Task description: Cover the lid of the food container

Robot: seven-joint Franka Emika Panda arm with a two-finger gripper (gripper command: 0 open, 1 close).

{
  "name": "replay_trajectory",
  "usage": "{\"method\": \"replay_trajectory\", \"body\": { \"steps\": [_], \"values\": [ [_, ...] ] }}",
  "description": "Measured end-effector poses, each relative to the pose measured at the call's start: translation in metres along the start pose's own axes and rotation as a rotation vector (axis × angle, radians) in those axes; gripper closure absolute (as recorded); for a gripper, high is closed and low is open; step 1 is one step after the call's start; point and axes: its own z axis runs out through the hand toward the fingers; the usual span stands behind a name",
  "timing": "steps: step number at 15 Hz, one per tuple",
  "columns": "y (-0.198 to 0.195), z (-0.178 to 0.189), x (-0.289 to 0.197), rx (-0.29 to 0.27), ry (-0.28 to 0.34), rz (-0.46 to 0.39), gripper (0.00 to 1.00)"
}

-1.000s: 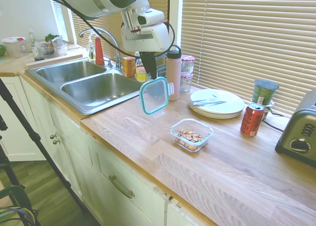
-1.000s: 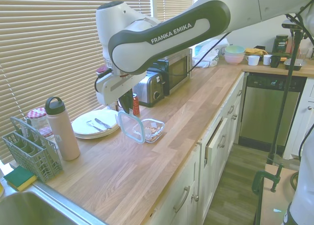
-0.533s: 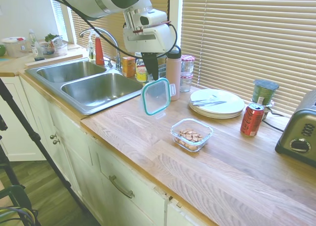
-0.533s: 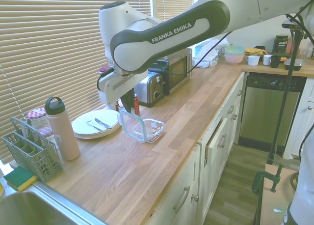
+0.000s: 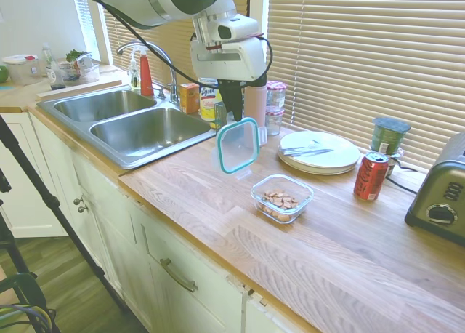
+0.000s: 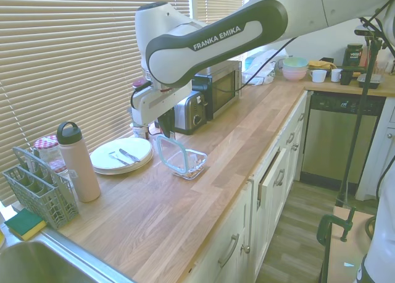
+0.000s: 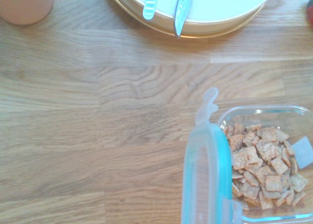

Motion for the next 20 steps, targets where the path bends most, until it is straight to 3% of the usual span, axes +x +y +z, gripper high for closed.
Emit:
{"method": "replay_trajectory", "body": {
  "steps": [20],
  "values": [
    [0.016,0.041,0.03,-0.001,0.005,0.011,1.0]
  ]
}}
